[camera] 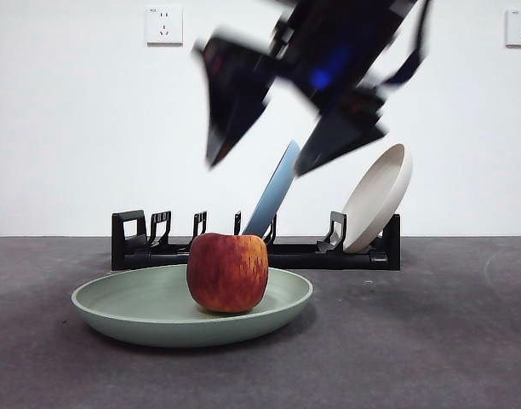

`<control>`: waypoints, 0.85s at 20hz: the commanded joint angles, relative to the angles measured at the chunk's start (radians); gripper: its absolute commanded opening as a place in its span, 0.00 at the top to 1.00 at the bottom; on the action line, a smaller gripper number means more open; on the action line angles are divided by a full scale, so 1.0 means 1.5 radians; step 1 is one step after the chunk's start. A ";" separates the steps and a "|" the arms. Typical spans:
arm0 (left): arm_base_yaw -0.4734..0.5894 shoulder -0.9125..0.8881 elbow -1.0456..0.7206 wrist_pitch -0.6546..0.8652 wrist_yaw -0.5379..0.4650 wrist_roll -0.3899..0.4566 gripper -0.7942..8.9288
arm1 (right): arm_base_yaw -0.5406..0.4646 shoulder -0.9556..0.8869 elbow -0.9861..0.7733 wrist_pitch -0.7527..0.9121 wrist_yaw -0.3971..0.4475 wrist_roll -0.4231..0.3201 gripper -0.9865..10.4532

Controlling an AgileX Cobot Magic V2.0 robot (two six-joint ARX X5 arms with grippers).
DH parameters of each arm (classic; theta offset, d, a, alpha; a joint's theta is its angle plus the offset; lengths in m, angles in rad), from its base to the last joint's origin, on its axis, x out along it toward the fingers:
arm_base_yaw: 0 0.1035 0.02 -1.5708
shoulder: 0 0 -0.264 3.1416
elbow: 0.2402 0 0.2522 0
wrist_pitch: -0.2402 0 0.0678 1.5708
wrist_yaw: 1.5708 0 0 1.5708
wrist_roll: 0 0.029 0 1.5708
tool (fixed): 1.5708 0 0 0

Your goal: Take the green plate from the plate rack,put the plate on the table,take the apple from the table,put the apple in the plate

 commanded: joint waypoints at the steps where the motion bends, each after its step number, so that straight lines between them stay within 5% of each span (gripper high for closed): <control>1: -0.002 0.000 0.001 -0.012 0.002 -0.002 0.56 | 0.002 -0.097 0.000 -0.128 -0.067 0.006 0.39; 7: -0.002 0.000 0.001 -0.069 0.059 -0.002 0.56 | 0.002 -0.317 0.000 -0.369 -0.126 0.034 0.39; 17: -0.002 0.000 0.001 -0.083 0.126 -0.003 0.57 | 0.002 -0.422 0.000 -0.445 -0.137 0.071 0.40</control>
